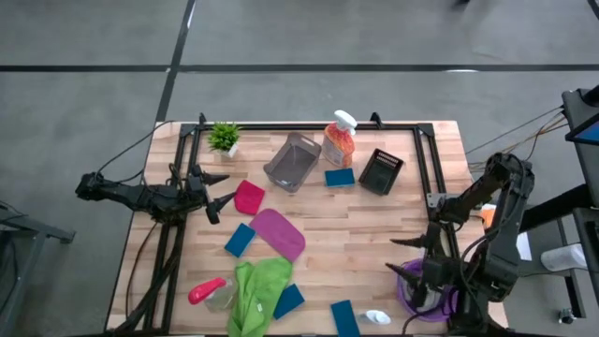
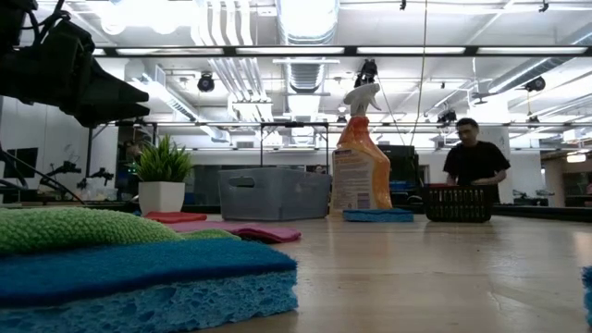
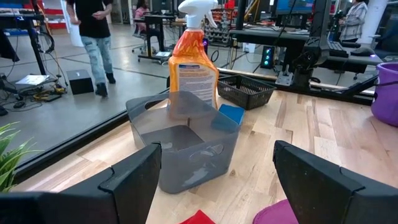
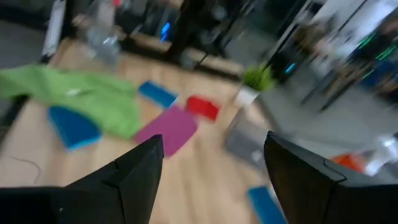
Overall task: Pick & Place Kitchen Items
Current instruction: Put the transparent spray bottle into the gray bin
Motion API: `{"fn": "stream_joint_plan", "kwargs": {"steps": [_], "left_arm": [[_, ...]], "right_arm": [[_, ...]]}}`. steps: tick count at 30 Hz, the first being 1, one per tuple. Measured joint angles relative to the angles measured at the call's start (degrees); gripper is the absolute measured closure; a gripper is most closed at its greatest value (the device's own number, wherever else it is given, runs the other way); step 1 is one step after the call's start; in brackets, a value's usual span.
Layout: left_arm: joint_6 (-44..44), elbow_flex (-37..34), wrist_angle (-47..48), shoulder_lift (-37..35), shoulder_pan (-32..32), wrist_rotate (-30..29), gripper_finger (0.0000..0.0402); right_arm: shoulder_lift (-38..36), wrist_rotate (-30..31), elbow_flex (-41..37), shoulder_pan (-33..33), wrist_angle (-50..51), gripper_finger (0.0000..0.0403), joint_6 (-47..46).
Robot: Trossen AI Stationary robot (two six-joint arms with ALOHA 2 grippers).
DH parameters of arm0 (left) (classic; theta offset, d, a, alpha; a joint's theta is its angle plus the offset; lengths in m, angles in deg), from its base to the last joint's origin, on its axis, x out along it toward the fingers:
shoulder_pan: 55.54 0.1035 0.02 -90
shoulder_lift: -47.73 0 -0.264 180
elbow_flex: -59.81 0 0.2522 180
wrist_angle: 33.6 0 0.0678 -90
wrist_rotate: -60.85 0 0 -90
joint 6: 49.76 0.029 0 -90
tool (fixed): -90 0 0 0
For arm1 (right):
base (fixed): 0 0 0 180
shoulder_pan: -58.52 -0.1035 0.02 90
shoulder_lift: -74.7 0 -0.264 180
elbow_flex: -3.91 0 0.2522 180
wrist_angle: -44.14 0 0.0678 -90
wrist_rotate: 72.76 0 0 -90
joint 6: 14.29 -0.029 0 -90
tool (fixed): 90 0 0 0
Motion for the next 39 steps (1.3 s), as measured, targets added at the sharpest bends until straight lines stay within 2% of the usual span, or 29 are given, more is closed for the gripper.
{"fn": "stream_joint_plan", "kwargs": {"steps": [4,7,11,13,18,22,27,32,35,39], "left_arm": [[1.5,1.7,-1.2,0.0,0.0,0.2,0.0089],[2.0,2.4,-2.1,0.0,0.0,0.5,0.0089],[3.7,3.5,-5.7,0.0,0.0,1.1,0.0089],[4.2,3.5,-6.6,0.0,0.0,1.3,0.0089],[4.2,3.7,-6.8,0.0,0.0,1.4,0.0089],[4.2,3.7,-6.6,0.0,0.0,1.4,0.0089],[4.2,3.7,-6.4,0.0,0.0,1.4,0.0089],[4.2,3.7,-5.9,0.0,0.0,2.5,0.0089],[4.2,3.7,-5.9,0.0,0.0,3.1,0.0089],[4.0,3.7,-5.9,0.0,0.0,3.9,0.0089]], "right_arm": [[-0.3,7.9,-5.7,0.0,-3.1,0.0131,0.6],[-0.3,10.8,-9.0,0.5,-3.3,0.0131,-2.3],[-0.4,11.1,-10.9,2.6,-3.3,0.0131,-3.3],[-0.4,9.1,-11.0,4.1,-3.4,0.0131,-2.0],[-0.4,-9.1,-9.9,9.4,-5.5,0.0131,6.6],[-1.3,-21.3,-9.7,12.9,-15.7,0.0131,18.3],[-3.4,-34.1,-11.3,16.6,-38.2,0.0131,37.4],[-5.9,-47.7,-18.4,21.0,-65.2,0.0131,53.4],[-6.5,-56.2,-25.7,25.3,-82.3,0.0131,58.5],[-6.7,-63.2,-34.3,32.0,-99.4,0.0131,60.1]]}}
